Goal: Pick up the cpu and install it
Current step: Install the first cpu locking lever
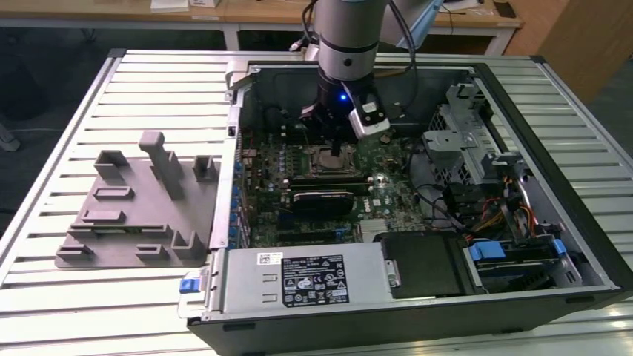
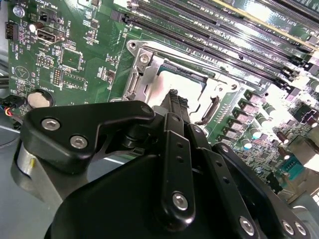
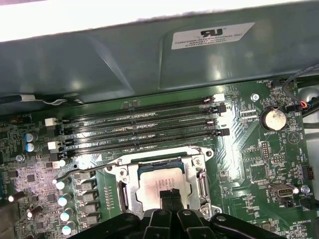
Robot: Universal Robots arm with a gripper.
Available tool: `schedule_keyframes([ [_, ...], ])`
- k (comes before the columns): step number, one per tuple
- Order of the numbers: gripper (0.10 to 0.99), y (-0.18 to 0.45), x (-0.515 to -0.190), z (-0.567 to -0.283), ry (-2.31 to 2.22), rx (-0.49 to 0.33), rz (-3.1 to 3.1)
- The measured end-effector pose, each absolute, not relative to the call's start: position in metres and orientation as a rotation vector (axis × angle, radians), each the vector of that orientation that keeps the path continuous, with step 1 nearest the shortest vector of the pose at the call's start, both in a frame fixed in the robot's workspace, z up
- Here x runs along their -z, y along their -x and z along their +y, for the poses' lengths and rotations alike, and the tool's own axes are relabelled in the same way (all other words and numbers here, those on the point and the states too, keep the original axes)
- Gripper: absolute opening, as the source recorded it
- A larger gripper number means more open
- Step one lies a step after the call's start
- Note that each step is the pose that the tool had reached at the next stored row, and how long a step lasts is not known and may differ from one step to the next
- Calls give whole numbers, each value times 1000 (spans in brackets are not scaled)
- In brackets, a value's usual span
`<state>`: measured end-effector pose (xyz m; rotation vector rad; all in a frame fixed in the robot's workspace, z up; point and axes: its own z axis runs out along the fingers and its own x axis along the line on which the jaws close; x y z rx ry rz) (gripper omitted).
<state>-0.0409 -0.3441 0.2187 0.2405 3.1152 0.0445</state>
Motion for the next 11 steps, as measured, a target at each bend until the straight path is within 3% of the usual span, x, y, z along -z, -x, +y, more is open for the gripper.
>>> schedule_keyframes([
  [11, 106, 57, -219, -344, -240, -45, 3115],
])
